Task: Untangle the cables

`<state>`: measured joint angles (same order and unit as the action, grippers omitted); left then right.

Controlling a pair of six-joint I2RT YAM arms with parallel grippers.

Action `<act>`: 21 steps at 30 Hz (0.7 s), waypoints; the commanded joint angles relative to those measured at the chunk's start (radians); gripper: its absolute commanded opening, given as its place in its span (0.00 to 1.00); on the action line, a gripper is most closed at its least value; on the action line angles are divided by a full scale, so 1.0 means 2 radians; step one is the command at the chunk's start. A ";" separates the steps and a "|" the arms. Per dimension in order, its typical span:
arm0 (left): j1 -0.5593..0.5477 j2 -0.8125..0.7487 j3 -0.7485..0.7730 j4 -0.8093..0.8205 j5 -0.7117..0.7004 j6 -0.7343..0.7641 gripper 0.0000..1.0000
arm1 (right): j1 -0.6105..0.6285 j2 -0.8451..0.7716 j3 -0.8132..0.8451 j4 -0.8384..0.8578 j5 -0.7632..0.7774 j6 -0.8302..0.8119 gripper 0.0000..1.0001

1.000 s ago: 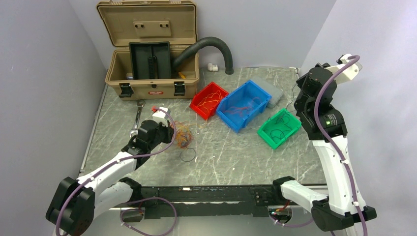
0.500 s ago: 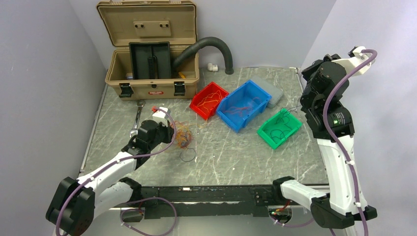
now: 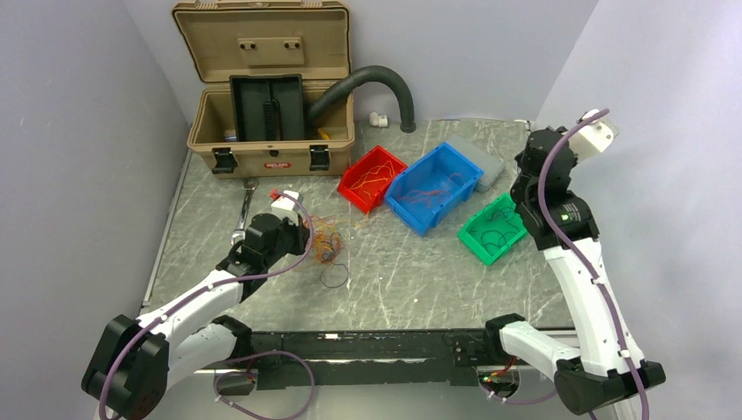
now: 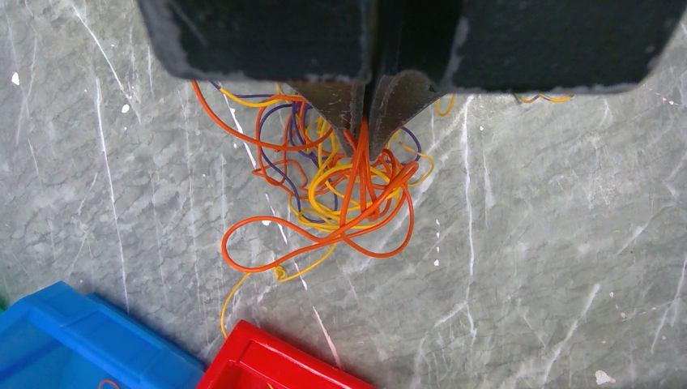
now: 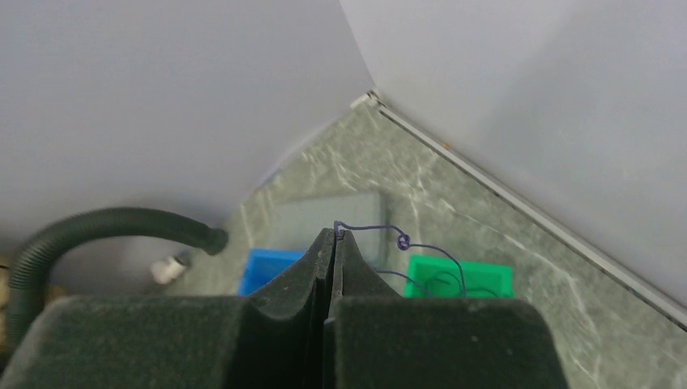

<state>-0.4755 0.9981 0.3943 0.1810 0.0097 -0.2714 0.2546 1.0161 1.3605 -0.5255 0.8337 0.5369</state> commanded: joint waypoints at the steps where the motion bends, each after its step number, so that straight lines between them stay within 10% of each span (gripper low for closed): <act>1: 0.000 -0.002 0.002 0.024 -0.003 0.007 0.00 | -0.005 -0.017 -0.043 0.016 0.022 0.017 0.00; 21: 0.000 -0.002 0.002 0.026 -0.003 0.008 0.00 | -0.039 -0.001 -0.161 0.032 -0.046 0.058 0.00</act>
<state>-0.4755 0.9989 0.3943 0.1829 0.0097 -0.2710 0.1947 1.0466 0.9806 -0.5220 0.7956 0.6613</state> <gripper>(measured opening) 0.022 0.009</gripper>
